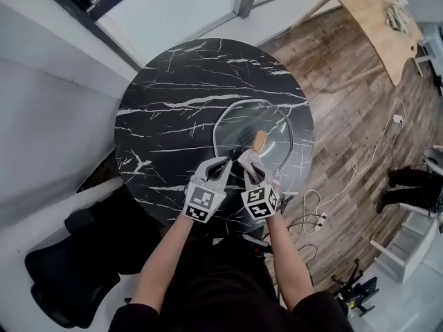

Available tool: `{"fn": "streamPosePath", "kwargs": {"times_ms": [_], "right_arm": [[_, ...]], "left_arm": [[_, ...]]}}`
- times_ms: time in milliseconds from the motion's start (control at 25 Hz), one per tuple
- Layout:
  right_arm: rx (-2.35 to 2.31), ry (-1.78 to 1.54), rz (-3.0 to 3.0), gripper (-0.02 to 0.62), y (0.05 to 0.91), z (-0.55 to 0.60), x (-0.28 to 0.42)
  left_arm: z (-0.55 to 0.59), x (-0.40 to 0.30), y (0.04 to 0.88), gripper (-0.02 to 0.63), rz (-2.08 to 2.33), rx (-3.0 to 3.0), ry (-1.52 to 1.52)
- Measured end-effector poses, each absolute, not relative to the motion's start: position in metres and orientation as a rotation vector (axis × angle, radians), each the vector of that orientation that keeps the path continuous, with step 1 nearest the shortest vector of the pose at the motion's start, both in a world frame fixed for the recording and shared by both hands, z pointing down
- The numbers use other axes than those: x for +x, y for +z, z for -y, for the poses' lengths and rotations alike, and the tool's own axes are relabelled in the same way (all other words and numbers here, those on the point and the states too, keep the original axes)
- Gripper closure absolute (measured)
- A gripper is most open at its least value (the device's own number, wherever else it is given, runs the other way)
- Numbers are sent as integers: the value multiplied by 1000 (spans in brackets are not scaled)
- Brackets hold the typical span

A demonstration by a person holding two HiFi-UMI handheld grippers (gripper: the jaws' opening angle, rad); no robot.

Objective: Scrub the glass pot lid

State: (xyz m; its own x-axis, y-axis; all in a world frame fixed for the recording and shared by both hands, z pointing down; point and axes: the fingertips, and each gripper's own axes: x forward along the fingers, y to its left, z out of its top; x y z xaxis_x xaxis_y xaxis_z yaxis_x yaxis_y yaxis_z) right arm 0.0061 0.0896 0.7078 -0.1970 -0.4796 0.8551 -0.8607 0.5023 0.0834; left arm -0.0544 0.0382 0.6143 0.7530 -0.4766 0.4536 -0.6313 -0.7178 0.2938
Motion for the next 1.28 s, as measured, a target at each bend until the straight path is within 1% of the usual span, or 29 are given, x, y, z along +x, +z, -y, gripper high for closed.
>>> {"fn": "streamPosePath", "kwargs": {"times_ms": [280, 760, 1080, 1280], "right_arm": [[1121, 572, 1863, 520, 711, -87, -15], [1031, 596, 1915, 520, 714, -92, -49], [985, 756, 1976, 520, 711, -87, -60], [846, 934, 2079, 520, 711, -92, -86]], "left_arm": [[-44, -79, 614, 603, 890, 2486, 459], [-49, -97, 603, 603, 956, 2464, 449], [-52, -101, 598, 603, 980, 2459, 459], [-51, -102, 595, 603, 1012, 2439, 457]]}}
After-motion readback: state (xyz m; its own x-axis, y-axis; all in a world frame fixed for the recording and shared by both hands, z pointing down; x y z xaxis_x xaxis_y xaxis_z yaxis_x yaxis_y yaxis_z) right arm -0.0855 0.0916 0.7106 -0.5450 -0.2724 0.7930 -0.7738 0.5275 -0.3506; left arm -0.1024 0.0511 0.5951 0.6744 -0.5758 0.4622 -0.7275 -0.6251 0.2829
